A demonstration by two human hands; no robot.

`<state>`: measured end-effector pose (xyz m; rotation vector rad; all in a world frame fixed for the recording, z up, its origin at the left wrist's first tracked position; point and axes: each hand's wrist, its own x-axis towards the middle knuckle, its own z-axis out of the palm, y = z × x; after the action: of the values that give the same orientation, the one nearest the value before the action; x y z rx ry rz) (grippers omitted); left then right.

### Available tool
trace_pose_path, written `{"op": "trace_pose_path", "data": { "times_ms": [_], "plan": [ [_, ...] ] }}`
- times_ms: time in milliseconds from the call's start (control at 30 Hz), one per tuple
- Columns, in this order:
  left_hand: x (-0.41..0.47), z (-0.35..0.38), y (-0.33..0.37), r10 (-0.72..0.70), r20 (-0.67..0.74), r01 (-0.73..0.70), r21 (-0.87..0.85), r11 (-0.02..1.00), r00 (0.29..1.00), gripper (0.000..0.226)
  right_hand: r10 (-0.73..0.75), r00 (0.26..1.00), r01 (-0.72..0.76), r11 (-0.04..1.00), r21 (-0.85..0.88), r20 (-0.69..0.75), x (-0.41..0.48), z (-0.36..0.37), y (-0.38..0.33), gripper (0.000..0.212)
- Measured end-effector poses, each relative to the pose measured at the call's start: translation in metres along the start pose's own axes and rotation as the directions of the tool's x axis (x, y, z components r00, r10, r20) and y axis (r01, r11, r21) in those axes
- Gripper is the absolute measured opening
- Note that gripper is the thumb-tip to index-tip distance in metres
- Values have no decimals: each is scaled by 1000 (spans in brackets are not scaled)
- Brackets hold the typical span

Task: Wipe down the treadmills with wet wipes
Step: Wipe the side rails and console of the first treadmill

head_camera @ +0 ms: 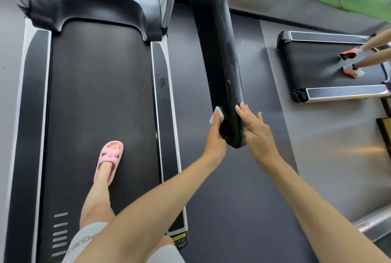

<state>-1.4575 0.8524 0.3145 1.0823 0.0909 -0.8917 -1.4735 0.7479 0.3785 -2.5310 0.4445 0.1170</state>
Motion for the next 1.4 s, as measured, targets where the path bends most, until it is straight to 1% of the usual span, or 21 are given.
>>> {"op": "trace_pose_path", "data": {
  "times_ms": [67,100,133,167,200,233,267,333,367,400,467,567,600,700,733,833,933,1067,1167,1300,1400],
  "plan": [
    [-27,6,-9,-13,11,11,134,991,1000,88,6,1000,-6,1000,-5,9,-2,1,-2,71],
    [-32,8,-16,-27,18,23,187,982,999,102,6,1000,-6,1000,-8,13,-2,1,-3,71],
    [-31,8,-18,-38,-17,40,187,981,999,104,4,1000,-4,1000,-8,14,-2,0,-3,72],
    [-23,7,-15,-53,-26,56,153,987,998,96,3,1000,-3,1000,-9,16,-1,-1,-3,72],
    [-12,6,-14,-36,-56,41,85,996,998,77,4,1000,-4,1000,-11,21,0,-1,-2,72],
    [-1,5,-7,-17,-99,19,11,1000,995,52,7,1000,-7,1000,-14,29,0,-2,-3,72],
    [14,2,-7,-24,-148,22,-17,1000,989,45,12,999,-11,1000,-16,31,0,-2,-3,72],
    [49,-6,-33,-36,-190,45,43,998,981,74,20,1000,-19,1000,-15,24,0,-1,-3,73],
    [63,-9,-54,-14,-225,45,133,990,974,80,22,1000,-21,1000,-16,22,0,0,-3,73],
    [66,-9,-64,1,-263,47,173,984,965,81,22,1000,-22,1000,-19,19,-1,1,-2,73],
    [42,0,-46,30,-292,27,191,981,956,74,19,1000,-19,999,-27,10,-2,3,-1,72],
    [6,15,-18,86,-321,-29,178,984,943,37,5,1000,-5,999,-51,-7,-3,7,-1,71],
    [1,18,-18,106,-319,-37,214,976,942,33,0,1000,0,998,-56,-10,-3,7,0,70],
    [-10,24,-26,178,-300,-69,340,938,937,55,-14,1000,14,997,-71,-5,-3,6,-1,69],
    [-13,26,-27,190,-302,-66,376,924,934,57,-17,1000,17,997,-73,-2,-3,5,-1,68],
    [-19,29,-30,242,-316,-75,459,885,918,49,-12,1000,12,997,-78,1,-3,4,-2,68],
    [-18,31,-27,284,-365,-76,491,868,886,42,1,1000,0,996,-90,17,-3,3,-4,69],
    [-18,37,-14,254,-449,-15,470,882,857,45,41,998,-36,995,-91,53,-4,2,-11,70],
    [-20,39,-11,235,-462,8,465,885,855,42,58,995,-50,994,-97,76,-4,-2,-13,71],
    [-23,34,-2,175,-443,42,438,898,879,26,45,995,-32,989,-143,89,-5,-7,-15,71],
    [-26,27,6,110,-408,53,367,929,906,21,46,994,-28,984,-174,99,-3,-8,-17,72]
  ]
}}
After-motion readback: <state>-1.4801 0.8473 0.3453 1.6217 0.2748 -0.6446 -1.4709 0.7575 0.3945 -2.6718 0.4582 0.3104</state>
